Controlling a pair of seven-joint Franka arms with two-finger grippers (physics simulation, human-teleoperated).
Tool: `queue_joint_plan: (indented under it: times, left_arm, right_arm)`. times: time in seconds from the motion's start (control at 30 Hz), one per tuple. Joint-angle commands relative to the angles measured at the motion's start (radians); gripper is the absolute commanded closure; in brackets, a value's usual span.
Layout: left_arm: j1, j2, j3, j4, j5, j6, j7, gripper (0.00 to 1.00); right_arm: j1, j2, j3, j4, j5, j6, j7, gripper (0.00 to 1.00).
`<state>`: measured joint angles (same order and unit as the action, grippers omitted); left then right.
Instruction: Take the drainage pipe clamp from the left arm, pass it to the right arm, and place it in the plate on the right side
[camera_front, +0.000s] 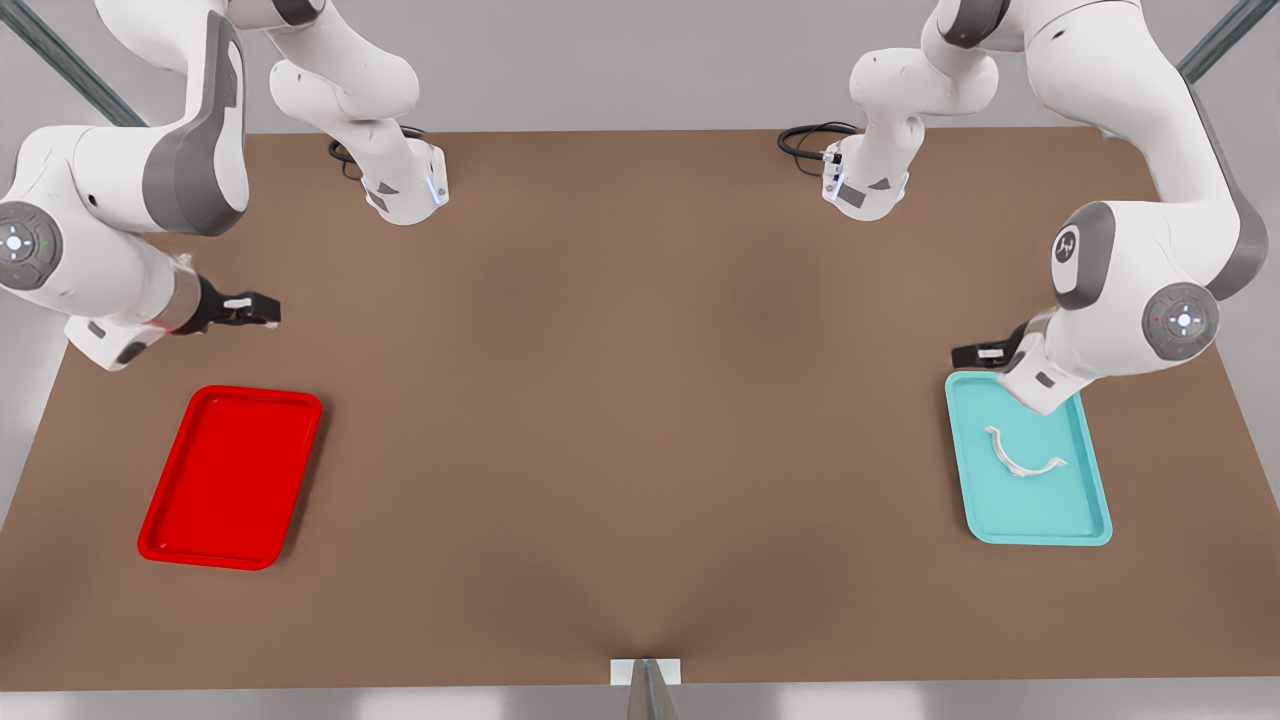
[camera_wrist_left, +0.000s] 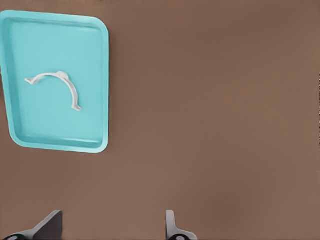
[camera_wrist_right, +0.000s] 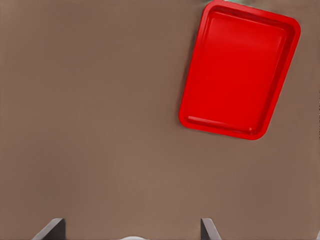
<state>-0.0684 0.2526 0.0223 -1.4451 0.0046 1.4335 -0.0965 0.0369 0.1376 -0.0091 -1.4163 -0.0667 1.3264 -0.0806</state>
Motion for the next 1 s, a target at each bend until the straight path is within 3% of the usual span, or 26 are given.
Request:
queue_joint_plan:
  times: [0.0, 0.07, 0.17, 0.27, 0.33, 0.53, 0.63, 0.97]
  left_arm:
    - [-0.001, -0.001, 0.002, 0.0, 0.0, 0.082, -0.017, 0.0]
    - [0.001, 0.025, 0.042, 0.011, 0.003, 0.084, -0.017, 0.0]
    - [0.114, 0.364, 0.139, 0.307, 0.003, 0.139, -0.026, 0.0]
    - [0.211, 0.465, 0.139, 0.287, -0.055, 0.337, -0.002, 0.0]
    - [0.239, 0.474, 0.137, 0.174, -0.078, 0.489, 0.272, 0.0]
    - [0.254, 0.474, 0.134, 0.008, -0.155, 0.593, 1.819, 0.0]
    - [0.26, 0.478, 0.136, -0.001, -0.137, 0.601, 2.043, 0.0]
    - [0.259, 0.488, 0.134, -0.106, -0.031, 0.828, 2.062, 0.0]
  right_arm:
    - [0.0, -0.001, 0.0, -0.001, -0.002, 0.102, -0.059, 0.0]
    - [-0.002, 0.0, 0.0, -0.001, -0.001, 0.103, -0.061, 0.0]
    - [-0.002, 0.002, -0.002, -0.003, 0.01, 0.109, -0.061, 0.0]
    - [-0.002, 0.002, -0.002, -0.009, 0.008, 0.114, -0.061, 0.0]
    - [-0.002, 0.002, -0.002, -0.012, 0.007, 0.115, -0.061, 0.0]
    - [-0.002, 0.002, -0.002, -0.026, 0.005, 0.128, -0.061, 0.0]
    - [-0.002, 0.002, -0.002, -0.026, 0.004, 0.131, -0.061, 0.0]
    - [-0.002, 0.002, -0.002, -0.038, 0.004, 0.135, -0.062, 0.0]
